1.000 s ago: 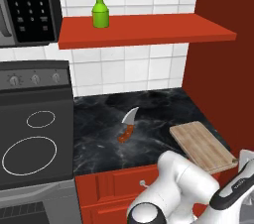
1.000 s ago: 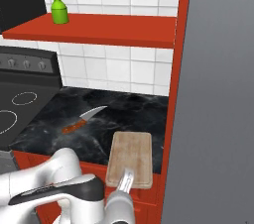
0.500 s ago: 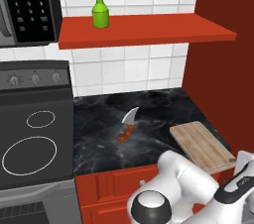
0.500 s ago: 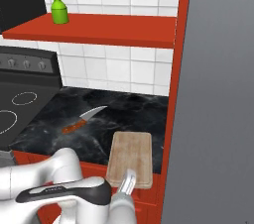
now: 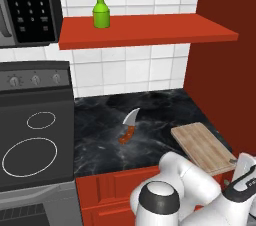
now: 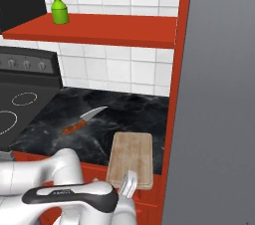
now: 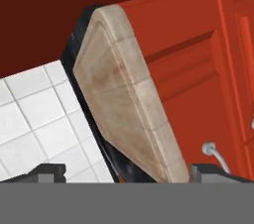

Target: Move the cutting board and knife to the sink. Then move spray from the shelves to the counter.

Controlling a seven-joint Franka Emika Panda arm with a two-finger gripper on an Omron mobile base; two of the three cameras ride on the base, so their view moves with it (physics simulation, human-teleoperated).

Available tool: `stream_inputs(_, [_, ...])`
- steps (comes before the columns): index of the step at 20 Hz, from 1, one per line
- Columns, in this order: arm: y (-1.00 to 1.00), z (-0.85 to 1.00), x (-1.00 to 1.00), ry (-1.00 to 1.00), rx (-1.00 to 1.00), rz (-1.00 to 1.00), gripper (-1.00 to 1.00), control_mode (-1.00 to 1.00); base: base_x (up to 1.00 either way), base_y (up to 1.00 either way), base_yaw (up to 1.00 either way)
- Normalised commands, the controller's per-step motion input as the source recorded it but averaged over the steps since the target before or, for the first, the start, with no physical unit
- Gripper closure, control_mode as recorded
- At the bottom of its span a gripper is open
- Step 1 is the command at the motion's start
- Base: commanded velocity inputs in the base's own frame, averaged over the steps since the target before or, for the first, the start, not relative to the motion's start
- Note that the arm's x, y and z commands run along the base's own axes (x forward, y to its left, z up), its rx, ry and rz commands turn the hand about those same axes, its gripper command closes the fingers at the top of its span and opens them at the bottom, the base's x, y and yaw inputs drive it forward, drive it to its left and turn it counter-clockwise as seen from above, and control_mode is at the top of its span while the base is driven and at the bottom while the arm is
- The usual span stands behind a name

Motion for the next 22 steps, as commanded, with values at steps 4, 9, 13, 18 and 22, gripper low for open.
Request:
stream_inputs(4, [-0.02, -0.14, 0.11, -0.1, 0.0, 0.0, -1.0, -1.0, 0.0, 0.0, 0.0])
stream_inputs(9, [-0.01, -0.1, 0.14, -0.06, 0.0, 0.0, -1.0, -1.0, 0.0, 0.0, 0.0])
stream_inputs(13, [-0.02, -0.1, 0.06, -0.06, 0.0, 0.0, -1.0, -1.0, 0.0, 0.0, 0.0])
stream_inputs(18, [-0.06, -0.1, 0.04, -0.05, 0.0, 0.0, -1.0, -1.0, 0.0, 0.0, 0.0])
stream_inputs(22, [-0.07, -0.1, 0.03, -0.07, 0.0, 0.0, -1.0, -1.0, 0.0, 0.0, 0.0])
